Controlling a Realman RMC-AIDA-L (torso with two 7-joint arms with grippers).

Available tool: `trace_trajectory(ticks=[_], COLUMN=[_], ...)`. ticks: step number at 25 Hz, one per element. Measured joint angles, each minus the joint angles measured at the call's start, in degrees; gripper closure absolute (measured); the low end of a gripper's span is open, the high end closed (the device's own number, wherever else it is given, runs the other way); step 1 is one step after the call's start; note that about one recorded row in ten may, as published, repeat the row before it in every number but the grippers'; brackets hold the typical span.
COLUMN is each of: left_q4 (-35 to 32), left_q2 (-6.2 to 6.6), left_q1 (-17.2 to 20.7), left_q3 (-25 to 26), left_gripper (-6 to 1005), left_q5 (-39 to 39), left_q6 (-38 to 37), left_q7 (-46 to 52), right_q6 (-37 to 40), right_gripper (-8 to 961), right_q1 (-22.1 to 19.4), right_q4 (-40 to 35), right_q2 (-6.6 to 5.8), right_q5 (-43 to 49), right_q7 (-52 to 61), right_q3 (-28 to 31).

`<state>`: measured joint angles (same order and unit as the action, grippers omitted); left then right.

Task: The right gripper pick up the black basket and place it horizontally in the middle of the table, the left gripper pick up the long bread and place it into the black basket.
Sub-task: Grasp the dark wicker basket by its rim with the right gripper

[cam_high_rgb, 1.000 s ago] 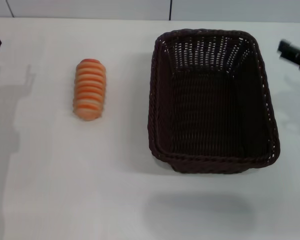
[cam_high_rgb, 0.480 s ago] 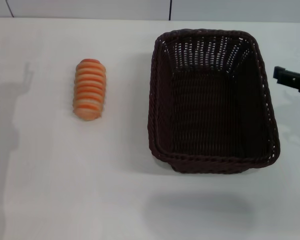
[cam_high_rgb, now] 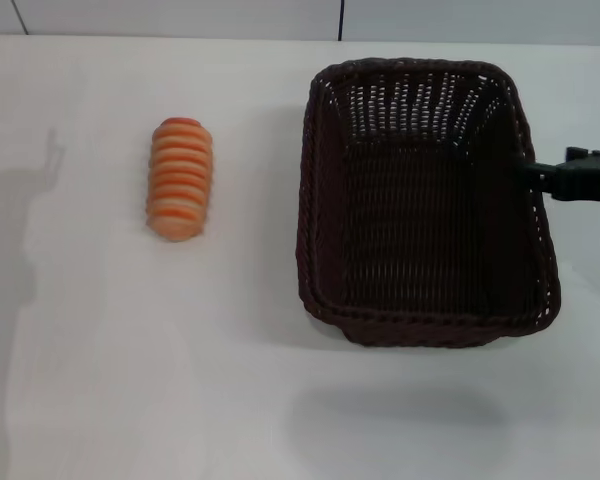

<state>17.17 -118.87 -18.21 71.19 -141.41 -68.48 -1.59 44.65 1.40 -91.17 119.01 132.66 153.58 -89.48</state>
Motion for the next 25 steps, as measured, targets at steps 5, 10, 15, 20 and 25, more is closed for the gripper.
trace_trajectory(ticks=[5,10,15,20,25], left_q4=[0.0,0.1,0.1,0.1,0.1], left_q2=[-0.05,-0.04,-0.09,-0.05,0.05], left_q1=[0.4,0.5,0.5,0.5,0.3], left_q3=[-0.3,-0.3,-0.6,-1.3,-1.3], left_gripper=[219,221,223,224,226], left_q5=[0.0,-0.3,-0.4,-0.3,-0.2], left_q6=[-0.1,-0.2,-0.2,-0.2,-0.3], left_q7=[0.0,0.1,0.1,0.1,0.1], right_q6=[-0.4,-2.3,-5.1,-6.6,-10.5], right_gripper=[195,204,213,223,232], right_q1=[0.5,3.0,6.8,8.0,7.6], right_q4=[0.8,5.1,10.8,12.3,12.8], right_q2=[-0.01,-0.01,-0.02,-0.03,-0.10], right_q5=[-0.1,-0.1,-0.1,-0.1,-0.2], right_q7=[-0.5,-1.6,-3.4,-7.1,-9.0], right_q3=[-0.4,-0.4,-0.5,-1.0,-3.1])
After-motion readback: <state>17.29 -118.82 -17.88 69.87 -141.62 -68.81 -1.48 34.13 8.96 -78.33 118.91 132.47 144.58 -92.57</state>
